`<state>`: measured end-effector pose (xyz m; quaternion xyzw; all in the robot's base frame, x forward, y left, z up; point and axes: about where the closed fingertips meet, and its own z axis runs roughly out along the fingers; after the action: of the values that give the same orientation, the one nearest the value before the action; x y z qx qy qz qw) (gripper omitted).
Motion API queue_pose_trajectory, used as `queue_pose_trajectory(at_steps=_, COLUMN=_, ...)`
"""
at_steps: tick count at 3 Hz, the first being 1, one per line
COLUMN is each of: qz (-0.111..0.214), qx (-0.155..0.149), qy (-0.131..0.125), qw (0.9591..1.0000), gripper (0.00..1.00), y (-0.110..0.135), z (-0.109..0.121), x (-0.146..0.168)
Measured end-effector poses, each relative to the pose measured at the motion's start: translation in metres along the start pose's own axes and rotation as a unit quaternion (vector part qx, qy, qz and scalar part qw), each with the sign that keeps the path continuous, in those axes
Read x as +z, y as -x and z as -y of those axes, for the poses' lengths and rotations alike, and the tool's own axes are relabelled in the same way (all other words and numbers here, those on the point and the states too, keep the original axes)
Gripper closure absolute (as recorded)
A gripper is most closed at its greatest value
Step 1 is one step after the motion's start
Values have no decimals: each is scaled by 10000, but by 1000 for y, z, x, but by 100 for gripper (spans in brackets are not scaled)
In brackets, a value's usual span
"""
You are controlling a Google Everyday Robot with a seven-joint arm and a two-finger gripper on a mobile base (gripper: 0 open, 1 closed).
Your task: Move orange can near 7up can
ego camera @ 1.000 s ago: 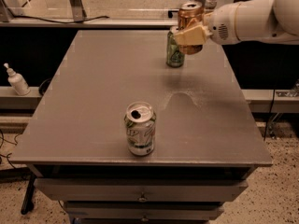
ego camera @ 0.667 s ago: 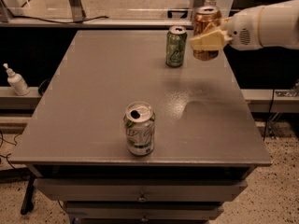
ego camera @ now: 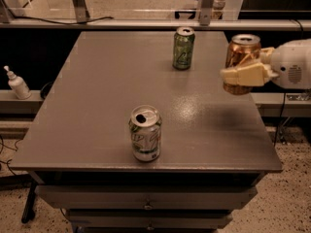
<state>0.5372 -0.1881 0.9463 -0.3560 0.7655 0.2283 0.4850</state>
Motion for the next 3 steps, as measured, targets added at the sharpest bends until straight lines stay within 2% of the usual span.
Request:
queue_pose_trajectory(at_steps=1, qz=-209, qx=224, qy=398, qw=9987, gripper=100, y=-46, z=-37, x=-12)
queue_pose_trajectory(at_steps=2, qz=-206, qx=220, qy=405, qw=9987, gripper=100, y=-46, z=-37, x=-11)
queue_pose_trajectory(at_steps=3, qz=23, qx=106, qy=622, qw=9980, gripper=100, y=-50, z=-51, x=-10)
